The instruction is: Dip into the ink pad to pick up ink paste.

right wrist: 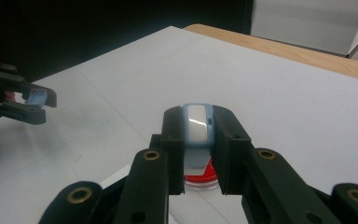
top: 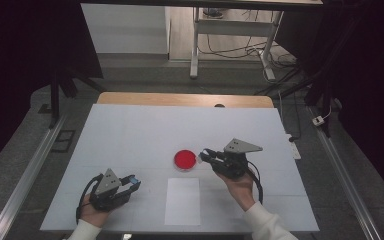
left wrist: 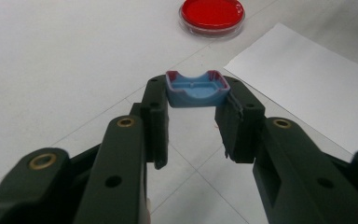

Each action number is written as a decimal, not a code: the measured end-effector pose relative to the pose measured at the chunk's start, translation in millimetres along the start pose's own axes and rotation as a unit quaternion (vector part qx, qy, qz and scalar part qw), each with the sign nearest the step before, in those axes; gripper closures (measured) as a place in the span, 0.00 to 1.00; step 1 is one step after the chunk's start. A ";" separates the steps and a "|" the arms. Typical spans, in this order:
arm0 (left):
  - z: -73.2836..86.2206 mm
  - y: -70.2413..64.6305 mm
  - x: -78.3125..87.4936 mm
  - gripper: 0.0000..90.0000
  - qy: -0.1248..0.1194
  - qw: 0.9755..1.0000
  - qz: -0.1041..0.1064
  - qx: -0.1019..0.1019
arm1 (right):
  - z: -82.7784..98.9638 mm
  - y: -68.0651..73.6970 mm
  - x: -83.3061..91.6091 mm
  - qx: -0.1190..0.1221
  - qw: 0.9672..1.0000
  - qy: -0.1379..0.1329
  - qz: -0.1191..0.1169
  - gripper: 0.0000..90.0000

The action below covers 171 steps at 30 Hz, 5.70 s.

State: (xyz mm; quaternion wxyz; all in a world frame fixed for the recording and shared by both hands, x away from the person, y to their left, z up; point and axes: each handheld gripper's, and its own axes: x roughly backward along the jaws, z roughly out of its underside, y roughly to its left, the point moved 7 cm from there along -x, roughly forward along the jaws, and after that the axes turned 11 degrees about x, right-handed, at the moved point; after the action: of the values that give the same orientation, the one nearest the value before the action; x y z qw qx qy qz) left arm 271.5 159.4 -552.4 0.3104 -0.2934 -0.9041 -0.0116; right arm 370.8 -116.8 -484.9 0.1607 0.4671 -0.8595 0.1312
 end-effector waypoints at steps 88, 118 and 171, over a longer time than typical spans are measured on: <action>2.2 1.7 -4.3 0.72 0.006 1.000 -0.002 0.002 | 24.2 -2.5 -86.1 0.057 0.991 0.124 -0.008 0.83; 2.5 1.0 -5.3 0.72 0.006 1.000 -0.004 0.000 | 27.6 -0.7 -89.9 0.063 0.989 0.137 -0.004 0.84; 3.3 1.8 -5.8 0.72 0.008 1.000 -0.002 0.000 | 17.6 1.7 -87.3 0.082 0.988 0.128 -0.007 0.84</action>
State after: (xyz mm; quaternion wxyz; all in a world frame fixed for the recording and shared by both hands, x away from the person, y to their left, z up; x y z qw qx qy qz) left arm 274.3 158.5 -558.7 0.3176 -0.2912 -0.9023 -0.0149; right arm 411.4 -56.2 -535.9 0.2316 0.4639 -0.8150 0.2587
